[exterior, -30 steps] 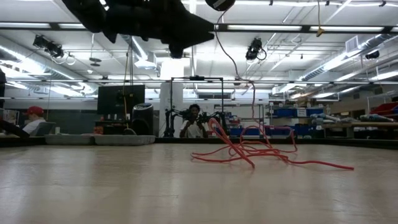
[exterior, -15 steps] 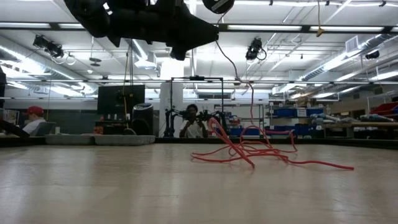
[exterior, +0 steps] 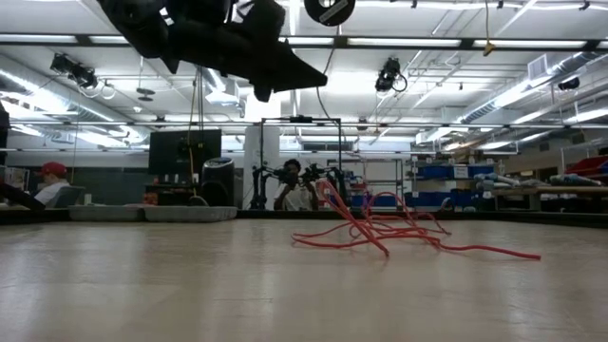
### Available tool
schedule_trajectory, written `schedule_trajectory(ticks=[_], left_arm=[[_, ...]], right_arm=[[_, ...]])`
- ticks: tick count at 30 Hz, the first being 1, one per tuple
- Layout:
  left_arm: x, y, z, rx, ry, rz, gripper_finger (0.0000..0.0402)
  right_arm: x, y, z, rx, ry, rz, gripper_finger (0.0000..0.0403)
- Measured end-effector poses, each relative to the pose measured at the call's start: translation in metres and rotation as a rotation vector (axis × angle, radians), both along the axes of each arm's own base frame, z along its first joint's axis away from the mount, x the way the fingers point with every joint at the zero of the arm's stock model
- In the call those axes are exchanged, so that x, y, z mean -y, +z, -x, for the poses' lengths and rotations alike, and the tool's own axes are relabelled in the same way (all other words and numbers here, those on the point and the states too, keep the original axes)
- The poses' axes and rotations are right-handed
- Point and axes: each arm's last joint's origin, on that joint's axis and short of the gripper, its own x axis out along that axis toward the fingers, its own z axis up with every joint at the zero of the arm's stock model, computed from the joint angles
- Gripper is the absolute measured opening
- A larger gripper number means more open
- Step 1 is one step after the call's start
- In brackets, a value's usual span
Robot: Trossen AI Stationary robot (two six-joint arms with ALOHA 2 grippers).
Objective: Coil cords
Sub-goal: Coil the red wire onto the spool
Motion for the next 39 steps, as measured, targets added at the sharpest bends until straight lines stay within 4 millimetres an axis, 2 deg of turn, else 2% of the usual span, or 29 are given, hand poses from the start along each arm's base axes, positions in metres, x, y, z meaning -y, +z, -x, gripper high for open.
schedule_trajectory(ticks=[6,13,16,20,23,26,30,39], left_arm=[[-0.005,0.008,0.007,-0.015,0.107,-0.065,0.0001],[-0.003,0.031,0.028,-0.029,0.126,-0.109,0.0001],[-0.001,0.04,0.034,0.002,0.115,-0.08,0.0001],[0.001,0.04,0.033,0.028,0.052,0.014,0.0001],[0.001,0.039,0.032,0.047,0.058,0.062,0.0001],[0.001,0.043,0.032,0.099,0.058,0.097,0.0001],[0.002,0.045,0.031,0.123,0.049,0.145,0.0001],[0.002,0.049,0.031,0.17,0.053,0.158,0.0001]], right_arm=[[-0.008,-0.002,0.002,-0.034,0.017,0.002,0.0],[-0.01,-0.014,0.008,-0.154,-0.028,-0.039,0.0],[-0.009,-0.018,0.009,-0.195,-0.062,-0.032,0.0],[-0.008,-0.022,0.007,-0.229,-0.084,-0.002,0.0],[-0.007,-0.025,0.001,-0.236,-0.086,0.028,0.0],[-0.005,-0.036,-0.008,-0.289,-0.099,0.058,0.0],[0.0,-0.047,-0.02,-0.316,-0.194,0.11,0.0],[0.008,-0.058,-0.044,-0.243,-0.246,0.157,0.0]])
